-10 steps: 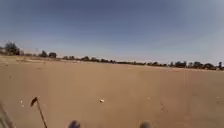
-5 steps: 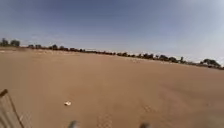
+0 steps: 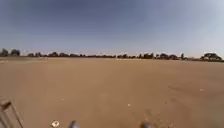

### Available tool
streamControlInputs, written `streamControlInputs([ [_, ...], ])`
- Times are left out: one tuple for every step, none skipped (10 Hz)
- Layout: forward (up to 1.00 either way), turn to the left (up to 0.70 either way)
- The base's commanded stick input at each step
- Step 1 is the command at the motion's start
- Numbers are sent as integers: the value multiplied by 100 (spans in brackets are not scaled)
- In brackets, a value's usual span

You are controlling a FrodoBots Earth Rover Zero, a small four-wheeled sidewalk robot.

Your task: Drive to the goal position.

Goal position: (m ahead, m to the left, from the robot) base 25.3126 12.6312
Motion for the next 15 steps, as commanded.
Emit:
streamControlInputs([
  [70,0],
  [70,0],
  [70,0],
  [70,0],
  [70,0],
  [70,0],
  [70,0],
  [70,0],
  [70,0],
  [70,0],
  [70,0],
  [70,0],
  [70,0],
  [70,0],
  [70,0],
])
